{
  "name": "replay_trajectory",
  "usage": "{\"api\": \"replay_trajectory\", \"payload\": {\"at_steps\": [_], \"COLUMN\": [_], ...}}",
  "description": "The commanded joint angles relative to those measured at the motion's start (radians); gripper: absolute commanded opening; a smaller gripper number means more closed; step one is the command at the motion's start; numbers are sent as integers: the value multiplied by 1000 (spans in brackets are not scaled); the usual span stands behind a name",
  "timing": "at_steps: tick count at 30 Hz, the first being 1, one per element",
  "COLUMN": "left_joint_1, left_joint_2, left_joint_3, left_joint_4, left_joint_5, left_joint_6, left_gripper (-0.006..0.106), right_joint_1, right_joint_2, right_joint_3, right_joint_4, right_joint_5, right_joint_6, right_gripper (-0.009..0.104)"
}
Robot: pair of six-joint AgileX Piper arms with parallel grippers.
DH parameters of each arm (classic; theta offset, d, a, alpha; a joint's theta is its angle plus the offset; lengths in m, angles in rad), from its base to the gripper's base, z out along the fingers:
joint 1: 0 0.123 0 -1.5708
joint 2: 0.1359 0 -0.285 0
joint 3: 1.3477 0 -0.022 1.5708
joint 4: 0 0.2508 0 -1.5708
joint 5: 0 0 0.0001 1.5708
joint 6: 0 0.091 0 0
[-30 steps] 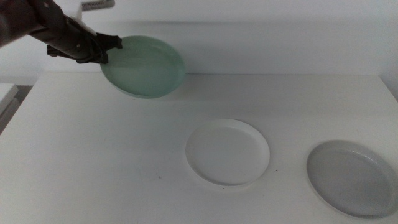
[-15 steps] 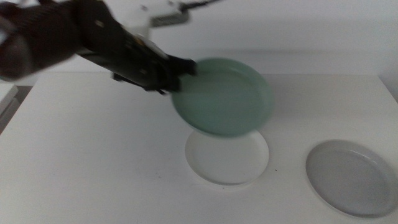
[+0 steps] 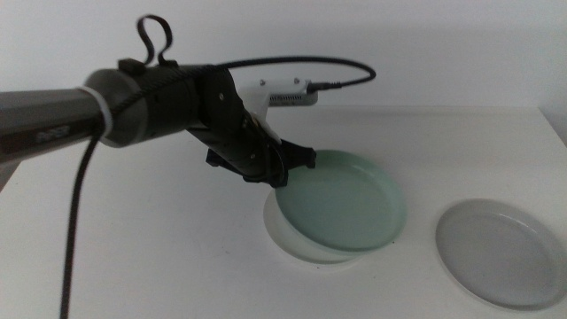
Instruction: Stack the three bowls on top of each other.
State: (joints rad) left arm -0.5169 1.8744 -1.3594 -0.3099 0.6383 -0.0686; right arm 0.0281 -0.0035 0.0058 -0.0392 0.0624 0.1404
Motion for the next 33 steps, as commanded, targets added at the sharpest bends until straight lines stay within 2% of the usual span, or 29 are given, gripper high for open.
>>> {"api": "replay_trajectory", "payload": {"at_steps": [1, 29, 33], "left_joint_1": [-2, 38, 38], "left_joint_2": [14, 76, 78], "left_joint_3": [0, 0, 0], "left_joint_4": [15, 23, 22], "left_joint_5": [-31, -77, -75], "left_joint_6": [-8, -8, -8], "left_gripper": [-2, -2, 5], "right_joint_1": [-7, -7, -7], "right_joint_2": [4, 4, 4], "right_joint_3": [-6, -6, -6], "right_joint_4": [-10, -10, -10], "right_joint_5": [-9, -9, -9], "right_joint_6": [-4, -4, -4], "right_gripper": [93, 93, 93]}}
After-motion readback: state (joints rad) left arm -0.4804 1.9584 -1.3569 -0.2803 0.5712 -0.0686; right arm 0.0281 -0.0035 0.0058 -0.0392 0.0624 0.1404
